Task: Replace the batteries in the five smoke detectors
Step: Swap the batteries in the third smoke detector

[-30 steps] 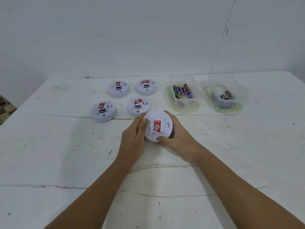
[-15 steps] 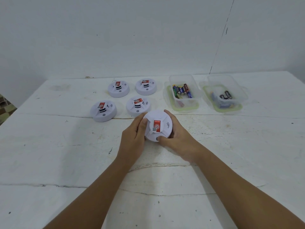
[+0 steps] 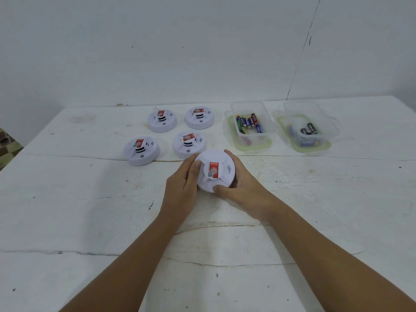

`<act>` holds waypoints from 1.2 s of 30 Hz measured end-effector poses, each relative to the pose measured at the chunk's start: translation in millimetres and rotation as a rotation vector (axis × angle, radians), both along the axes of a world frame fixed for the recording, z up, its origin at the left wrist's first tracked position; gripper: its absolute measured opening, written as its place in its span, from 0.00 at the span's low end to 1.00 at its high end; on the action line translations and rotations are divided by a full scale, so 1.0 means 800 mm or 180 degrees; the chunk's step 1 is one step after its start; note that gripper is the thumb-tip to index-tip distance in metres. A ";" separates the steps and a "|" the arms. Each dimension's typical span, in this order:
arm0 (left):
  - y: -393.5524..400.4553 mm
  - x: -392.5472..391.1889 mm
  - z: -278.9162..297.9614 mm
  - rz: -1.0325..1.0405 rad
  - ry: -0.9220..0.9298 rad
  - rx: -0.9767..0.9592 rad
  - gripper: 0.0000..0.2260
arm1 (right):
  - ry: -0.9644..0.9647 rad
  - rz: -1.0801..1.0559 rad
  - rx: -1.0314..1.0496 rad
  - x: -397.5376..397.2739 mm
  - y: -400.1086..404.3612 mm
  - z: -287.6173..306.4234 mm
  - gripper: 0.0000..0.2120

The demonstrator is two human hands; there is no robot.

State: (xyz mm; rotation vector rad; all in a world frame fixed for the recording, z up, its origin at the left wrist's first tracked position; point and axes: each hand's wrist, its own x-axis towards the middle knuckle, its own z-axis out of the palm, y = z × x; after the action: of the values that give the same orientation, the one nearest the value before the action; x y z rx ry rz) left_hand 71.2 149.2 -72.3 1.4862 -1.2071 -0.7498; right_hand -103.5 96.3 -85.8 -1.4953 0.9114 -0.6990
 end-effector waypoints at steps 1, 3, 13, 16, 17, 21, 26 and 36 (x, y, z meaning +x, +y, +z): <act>0.000 0.000 0.000 0.0005 0.0011 0.0007 0.16 | -0.0001 0.0002 -0.0004 0.000 0.000 0.000 0.47; 0.000 0.001 0.000 -0.0001 0.0008 0.0015 0.16 | -0.0013 0.0006 -0.0025 0.000 0.001 0.001 0.45; 0.003 0.000 0.002 -0.0016 -0.0011 -0.0015 0.16 | -0.0076 -0.0028 0.0088 -0.001 0.001 0.005 0.47; 0.002 0.000 0.002 0.0034 -0.0028 0.0013 0.14 | -0.0067 -0.0034 0.0102 0.000 0.001 0.005 0.47; 0.002 0.000 0.002 0.0043 -0.0021 0.0019 0.14 | -0.0063 -0.0032 0.0100 0.000 0.001 0.004 0.47; 0.003 -0.001 0.004 0.0014 -0.0064 -0.0003 0.14 | -0.0014 -0.0040 0.0069 0.001 0.000 0.005 0.46; 0.003 -0.003 0.005 0.0026 -0.0050 -0.0005 0.14 | -0.0061 -0.0033 0.0057 0.001 0.001 0.005 0.45; 0.005 -0.003 0.007 0.0020 -0.0116 -0.0005 0.14 | -0.0133 0.0037 0.0092 0.001 -0.001 0.006 0.44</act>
State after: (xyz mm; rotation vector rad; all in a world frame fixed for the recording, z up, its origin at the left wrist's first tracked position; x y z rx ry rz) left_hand 68.7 153.5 -67.0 1.5075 -1.2295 -0.7201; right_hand -102.6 95.7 -81.1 -1.4543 0.8770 -0.7036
